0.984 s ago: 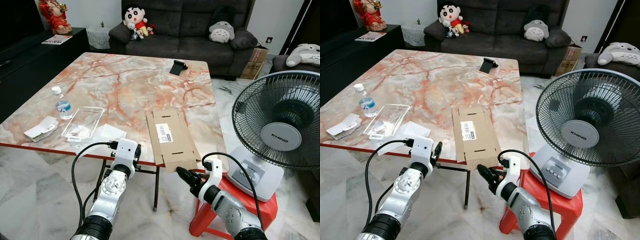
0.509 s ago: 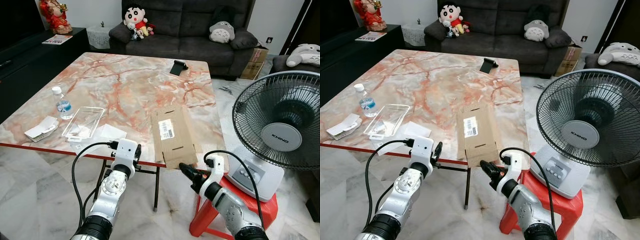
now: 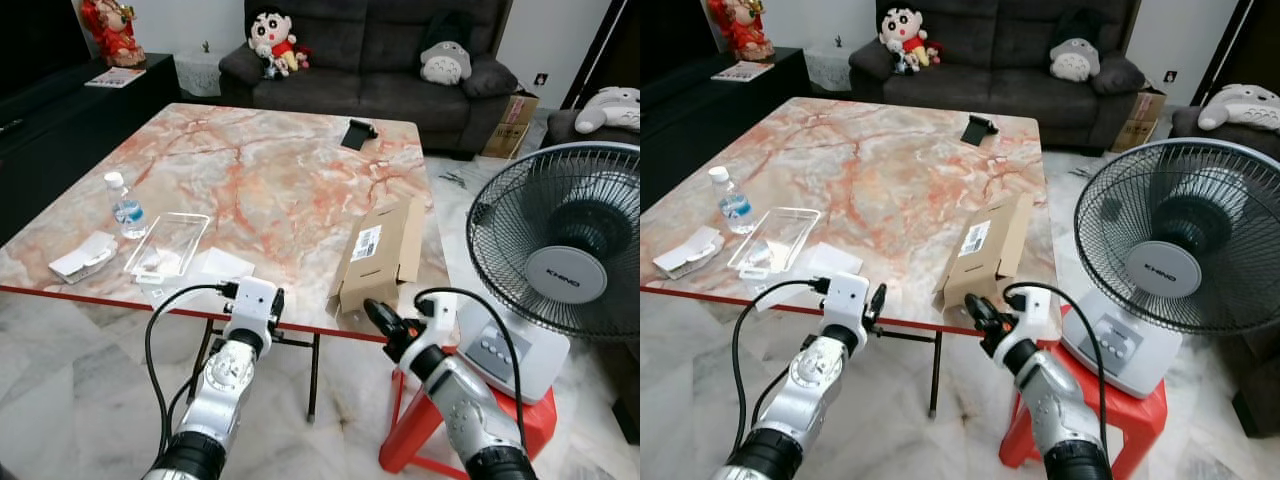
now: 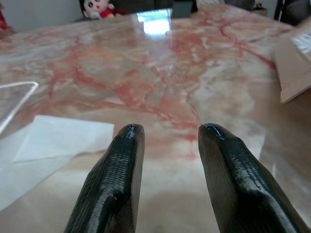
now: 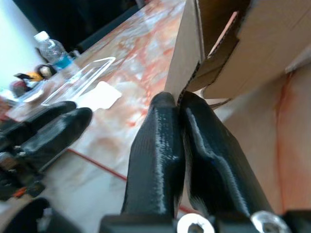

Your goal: Picking trash to rubbish bin

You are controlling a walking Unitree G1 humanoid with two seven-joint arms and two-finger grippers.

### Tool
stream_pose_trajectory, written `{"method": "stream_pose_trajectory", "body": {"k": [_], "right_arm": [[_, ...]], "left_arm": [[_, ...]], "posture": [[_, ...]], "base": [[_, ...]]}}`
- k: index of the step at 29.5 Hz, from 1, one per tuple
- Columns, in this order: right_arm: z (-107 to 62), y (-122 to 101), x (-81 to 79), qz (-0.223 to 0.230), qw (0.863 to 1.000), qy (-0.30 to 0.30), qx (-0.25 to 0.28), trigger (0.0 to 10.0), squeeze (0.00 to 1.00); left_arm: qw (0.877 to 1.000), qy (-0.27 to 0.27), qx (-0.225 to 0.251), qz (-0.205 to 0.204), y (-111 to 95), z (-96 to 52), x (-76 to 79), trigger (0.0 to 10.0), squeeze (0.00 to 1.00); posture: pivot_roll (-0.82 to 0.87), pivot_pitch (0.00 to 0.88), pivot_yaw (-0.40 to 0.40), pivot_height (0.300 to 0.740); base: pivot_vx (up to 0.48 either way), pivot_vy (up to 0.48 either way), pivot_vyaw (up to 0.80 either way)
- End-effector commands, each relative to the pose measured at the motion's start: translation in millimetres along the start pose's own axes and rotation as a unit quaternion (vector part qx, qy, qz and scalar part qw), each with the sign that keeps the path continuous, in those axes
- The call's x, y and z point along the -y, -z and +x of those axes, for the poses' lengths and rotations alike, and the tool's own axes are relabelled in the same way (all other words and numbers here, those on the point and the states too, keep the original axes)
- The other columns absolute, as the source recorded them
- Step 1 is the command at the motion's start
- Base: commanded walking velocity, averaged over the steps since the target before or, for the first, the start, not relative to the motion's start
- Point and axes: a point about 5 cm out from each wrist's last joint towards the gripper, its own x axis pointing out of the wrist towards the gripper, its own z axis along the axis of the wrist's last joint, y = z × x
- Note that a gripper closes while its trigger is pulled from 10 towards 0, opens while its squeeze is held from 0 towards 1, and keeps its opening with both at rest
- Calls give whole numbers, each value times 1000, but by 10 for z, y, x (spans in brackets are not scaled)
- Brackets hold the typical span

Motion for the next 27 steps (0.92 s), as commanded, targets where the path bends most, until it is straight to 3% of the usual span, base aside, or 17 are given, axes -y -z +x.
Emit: {"method": "stream_pose_trajectory", "body": {"k": [1, 16, 27], "right_arm": [[55, -81, -52, -64, 998, 12, 17, 10000, 0], [38, 48, -64, -146, 989, 25, -3, 10000, 0], [-8, 66, 7, -156, 987, 48, -1, 10000, 0]], "left_arm": [[1000, -10, 12, 6, -35, -3, -3, 10000, 0], [1000, -18, 15, 8, -37, 13, 8, 10000, 0], [1000, -12, 18, 4, -39, 11, 61, 10000, 0]], "posture": [[-34, 32, -40, 740], [-41, 16, -40, 740], [-47, 0, -40, 740]], "base": [[0, 0, 0], [0, 0, 0], [0, 0, 0]]}}
